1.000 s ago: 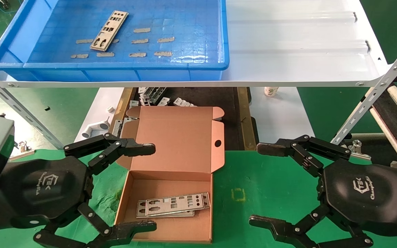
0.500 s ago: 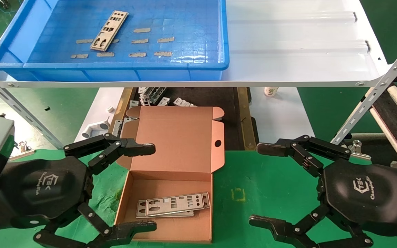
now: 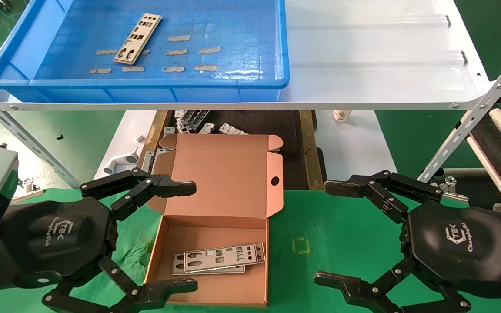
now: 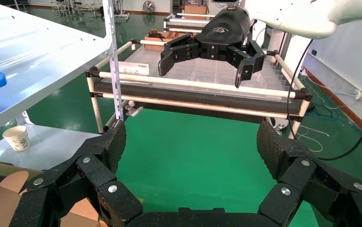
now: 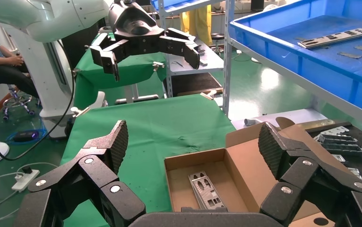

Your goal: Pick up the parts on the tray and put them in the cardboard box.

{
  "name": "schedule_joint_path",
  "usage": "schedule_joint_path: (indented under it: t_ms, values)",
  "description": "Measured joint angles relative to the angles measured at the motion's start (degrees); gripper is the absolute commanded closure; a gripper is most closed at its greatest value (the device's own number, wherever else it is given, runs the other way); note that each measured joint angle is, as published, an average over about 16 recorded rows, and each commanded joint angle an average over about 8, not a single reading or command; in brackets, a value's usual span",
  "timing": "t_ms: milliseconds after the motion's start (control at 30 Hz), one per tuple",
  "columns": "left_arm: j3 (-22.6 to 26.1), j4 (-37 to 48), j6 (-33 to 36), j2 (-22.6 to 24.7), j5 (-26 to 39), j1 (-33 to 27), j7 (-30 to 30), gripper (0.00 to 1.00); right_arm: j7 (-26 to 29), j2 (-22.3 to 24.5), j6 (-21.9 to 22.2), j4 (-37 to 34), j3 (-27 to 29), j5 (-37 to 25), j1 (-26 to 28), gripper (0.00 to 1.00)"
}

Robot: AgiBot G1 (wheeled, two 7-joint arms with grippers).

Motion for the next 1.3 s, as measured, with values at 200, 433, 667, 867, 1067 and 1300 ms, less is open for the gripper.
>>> schedule_joint_path:
  t_ms: [200, 433, 667, 867, 1067, 1300]
  values:
    - [0.0, 0.0, 0.0, 0.0, 0.0, 0.0, 0.0, 0.0, 0.0, 0.0, 0.0, 0.0, 0.0, 0.0, 0.0, 0.0]
    - [0.0, 0.0, 0.0, 0.0, 0.0, 0.0, 0.0, 0.0, 0.0, 0.0, 0.0, 0.0, 0.0, 0.0, 0.0, 0.0]
    - [0.0, 0.0, 0.0, 0.0, 0.0, 0.0, 0.0, 0.0, 0.0, 0.0, 0.0, 0.0, 0.0, 0.0, 0.0, 0.0]
    - [0.0, 0.0, 0.0, 0.0, 0.0, 0.0, 0.0, 0.0, 0.0, 0.0, 0.0, 0.0, 0.0, 0.0, 0.0, 0.0]
    - [0.0, 0.0, 0.0, 0.0, 0.0, 0.0, 0.0, 0.0, 0.0, 0.0, 0.0, 0.0, 0.0, 0.0, 0.0, 0.0]
    - [0.0, 0.0, 0.0, 0.0, 0.0, 0.0, 0.0, 0.0, 0.0, 0.0, 0.0, 0.0, 0.0, 0.0, 0.0, 0.0]
